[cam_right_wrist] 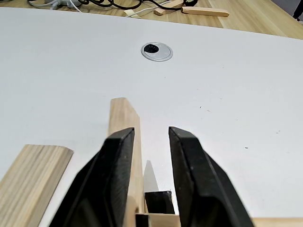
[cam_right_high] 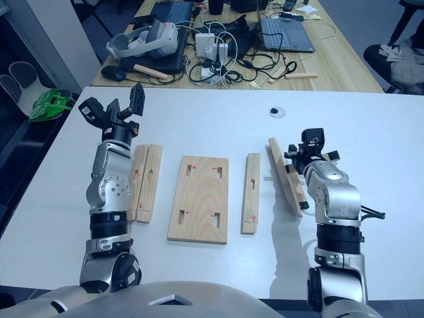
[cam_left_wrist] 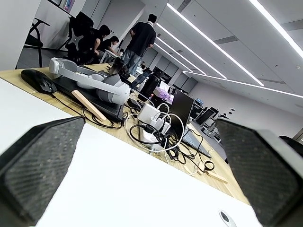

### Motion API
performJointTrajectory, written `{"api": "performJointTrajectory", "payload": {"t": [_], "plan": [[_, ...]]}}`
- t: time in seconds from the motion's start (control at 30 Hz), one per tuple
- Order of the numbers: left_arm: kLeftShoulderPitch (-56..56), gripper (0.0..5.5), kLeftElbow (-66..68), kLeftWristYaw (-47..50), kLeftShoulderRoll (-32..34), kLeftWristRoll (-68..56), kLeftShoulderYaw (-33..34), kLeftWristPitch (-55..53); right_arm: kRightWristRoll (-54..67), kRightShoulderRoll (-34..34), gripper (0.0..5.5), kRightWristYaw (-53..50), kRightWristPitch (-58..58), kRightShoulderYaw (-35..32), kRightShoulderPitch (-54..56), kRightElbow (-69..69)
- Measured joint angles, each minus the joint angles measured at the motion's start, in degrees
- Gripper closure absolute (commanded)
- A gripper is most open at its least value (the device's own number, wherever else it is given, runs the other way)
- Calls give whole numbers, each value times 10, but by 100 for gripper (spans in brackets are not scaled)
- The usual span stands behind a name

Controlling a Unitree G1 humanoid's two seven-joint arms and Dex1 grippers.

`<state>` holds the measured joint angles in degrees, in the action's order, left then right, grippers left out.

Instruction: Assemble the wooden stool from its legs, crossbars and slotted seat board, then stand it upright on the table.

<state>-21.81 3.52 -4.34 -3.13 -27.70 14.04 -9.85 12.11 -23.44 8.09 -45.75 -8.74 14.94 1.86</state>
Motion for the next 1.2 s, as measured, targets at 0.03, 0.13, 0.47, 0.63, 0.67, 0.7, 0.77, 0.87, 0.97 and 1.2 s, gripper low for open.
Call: {"api": "performJointTrajectory", "payload": {"t": [0.03,0.13,0.47,0.63,0.67,0.7,0.77,0.87,0.97,1.2], "plan": [[0,40,0,0,0,0,0,0,-2,0,416,-1,0,1,1,0],[0,40,0,0,-1,0,0,0,-14,0,416,-6,-4,1,3,-9],[0,40,0,0,-2,0,0,0,-24,0,416,-8,-51,13,8,-14],[0,40,0,0,-3,0,0,0,-30,0,416,-10,-71,18,13,-17],[0,40,0,0,-3,0,0,0,-32,0,416,-10,-76,18,15,-18],[0,40,0,0,-4,0,-1,0,-32,0,416,-10,-83,17,18,-18],[0,40,0,0,-4,0,-1,0,-34,0,416,-8,-100,17,27,-19],[0,40,0,0,-6,0,-1,0,-33,-1,416,2,-120,16,39,-25],[0,40,0,0,-8,0,-1,0,-30,-2,447,12,-136,11,49,-30],[0,40,0,0,-10,0,-1,0,-23,2,548,14,-159,1,60,-37]]}}
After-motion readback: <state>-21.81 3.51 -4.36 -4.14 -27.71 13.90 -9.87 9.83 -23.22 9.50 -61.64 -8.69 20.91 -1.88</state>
